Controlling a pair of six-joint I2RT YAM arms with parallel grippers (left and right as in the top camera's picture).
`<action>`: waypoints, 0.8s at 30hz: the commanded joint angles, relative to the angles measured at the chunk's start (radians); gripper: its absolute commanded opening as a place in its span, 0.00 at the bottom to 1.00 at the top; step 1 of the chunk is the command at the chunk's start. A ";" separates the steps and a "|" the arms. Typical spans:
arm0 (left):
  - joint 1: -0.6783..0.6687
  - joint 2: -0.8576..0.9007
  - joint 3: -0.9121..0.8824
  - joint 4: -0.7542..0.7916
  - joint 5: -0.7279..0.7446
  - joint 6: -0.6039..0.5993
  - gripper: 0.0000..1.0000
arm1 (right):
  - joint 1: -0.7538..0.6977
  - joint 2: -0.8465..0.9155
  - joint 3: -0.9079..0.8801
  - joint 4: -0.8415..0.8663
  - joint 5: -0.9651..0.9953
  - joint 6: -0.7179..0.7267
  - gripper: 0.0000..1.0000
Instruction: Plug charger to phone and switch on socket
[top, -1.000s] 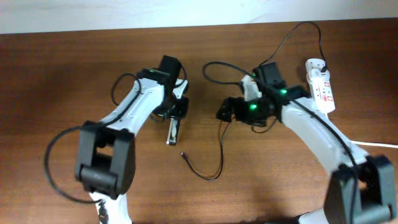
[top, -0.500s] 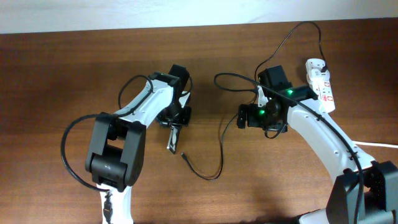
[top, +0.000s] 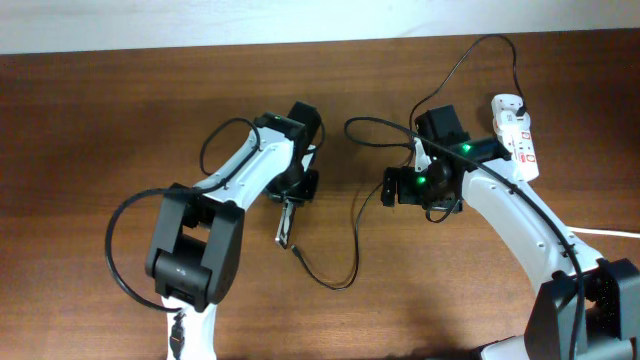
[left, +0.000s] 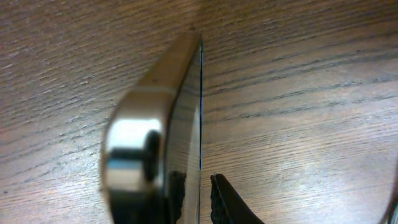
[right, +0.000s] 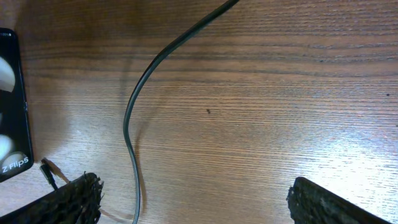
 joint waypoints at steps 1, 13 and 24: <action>-0.009 0.006 -0.003 -0.007 -0.039 -0.035 0.14 | -0.005 0.000 0.002 -0.001 0.013 -0.003 0.99; -0.011 0.006 -0.035 0.000 -0.039 -0.057 0.18 | -0.005 0.000 0.002 -0.001 0.013 -0.003 0.99; 0.042 -0.029 0.054 0.012 0.043 -0.056 0.00 | -0.003 0.000 0.002 -0.010 -0.063 -0.033 0.99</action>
